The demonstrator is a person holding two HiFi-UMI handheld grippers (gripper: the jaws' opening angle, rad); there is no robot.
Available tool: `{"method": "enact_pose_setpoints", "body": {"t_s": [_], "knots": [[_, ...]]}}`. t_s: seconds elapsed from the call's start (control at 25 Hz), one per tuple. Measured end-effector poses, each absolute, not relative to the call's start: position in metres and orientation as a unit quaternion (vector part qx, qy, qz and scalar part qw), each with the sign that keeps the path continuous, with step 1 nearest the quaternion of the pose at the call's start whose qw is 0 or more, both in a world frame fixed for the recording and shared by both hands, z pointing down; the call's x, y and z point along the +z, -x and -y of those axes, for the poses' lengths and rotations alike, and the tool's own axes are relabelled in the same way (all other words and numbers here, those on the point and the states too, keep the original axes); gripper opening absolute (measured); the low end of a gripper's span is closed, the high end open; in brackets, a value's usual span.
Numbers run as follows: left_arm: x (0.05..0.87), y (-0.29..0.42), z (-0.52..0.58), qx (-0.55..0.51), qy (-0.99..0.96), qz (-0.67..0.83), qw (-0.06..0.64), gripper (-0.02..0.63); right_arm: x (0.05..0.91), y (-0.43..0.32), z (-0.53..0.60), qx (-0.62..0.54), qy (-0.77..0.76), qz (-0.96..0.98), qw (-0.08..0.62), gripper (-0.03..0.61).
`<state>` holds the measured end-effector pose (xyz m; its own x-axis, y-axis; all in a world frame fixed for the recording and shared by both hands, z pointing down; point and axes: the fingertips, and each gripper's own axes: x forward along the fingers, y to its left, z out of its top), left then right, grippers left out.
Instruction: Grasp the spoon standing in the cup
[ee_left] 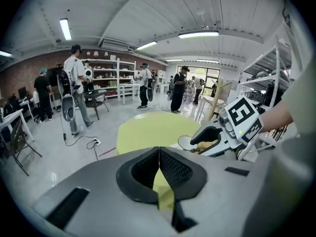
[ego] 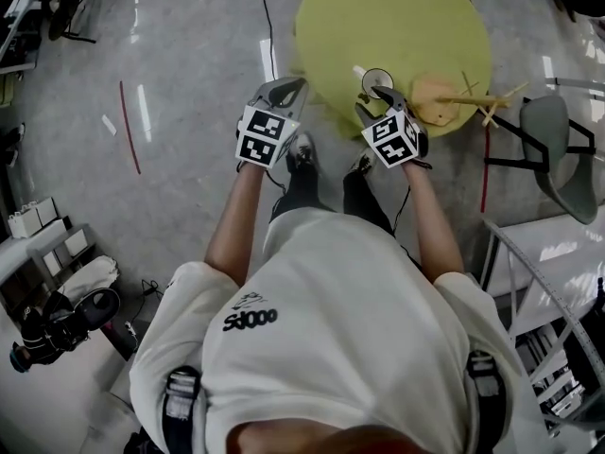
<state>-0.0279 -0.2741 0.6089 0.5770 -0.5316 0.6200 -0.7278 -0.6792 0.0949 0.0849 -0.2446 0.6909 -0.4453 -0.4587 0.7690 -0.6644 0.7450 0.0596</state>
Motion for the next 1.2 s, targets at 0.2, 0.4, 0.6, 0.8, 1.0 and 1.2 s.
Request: {"method": "enact_pose_setpoints", "body": {"t_s": [0.2,0.4,0.6,0.8,1.0,1.2], "knots": [[0.61,0.036,0.269,0.285,-0.87,0.362,0.176,0.029,0.701,-0.086,0.249,0.125,-0.345,0.828,0.424,0.161],[0.61,0.038,0.268,0.281,-0.871,0.364,0.174,0.029,0.698,-0.087,0.256,0.101,-0.357,0.82,0.435,0.083],[0.606,0.038,0.269,0.277,-0.874,0.363,0.164,0.029,0.691,-0.085,0.259,0.094,-0.359,0.822,0.432,0.077],[0.592,0.039,0.271,0.264,-0.878,0.365,0.163,0.028,0.676,-0.087,0.264,0.081,-0.37,0.821,0.428,0.075],[0.569,0.041,0.278,0.241,-0.884,0.371,0.153,0.028,0.647,-0.091,0.269,0.073,-0.39,0.821,0.411,0.075],[0.54,0.038,0.288,0.216,-0.892,0.373,0.136,0.028,0.606,-0.095,0.276,0.073,-0.414,0.824,0.378,0.07]]}}
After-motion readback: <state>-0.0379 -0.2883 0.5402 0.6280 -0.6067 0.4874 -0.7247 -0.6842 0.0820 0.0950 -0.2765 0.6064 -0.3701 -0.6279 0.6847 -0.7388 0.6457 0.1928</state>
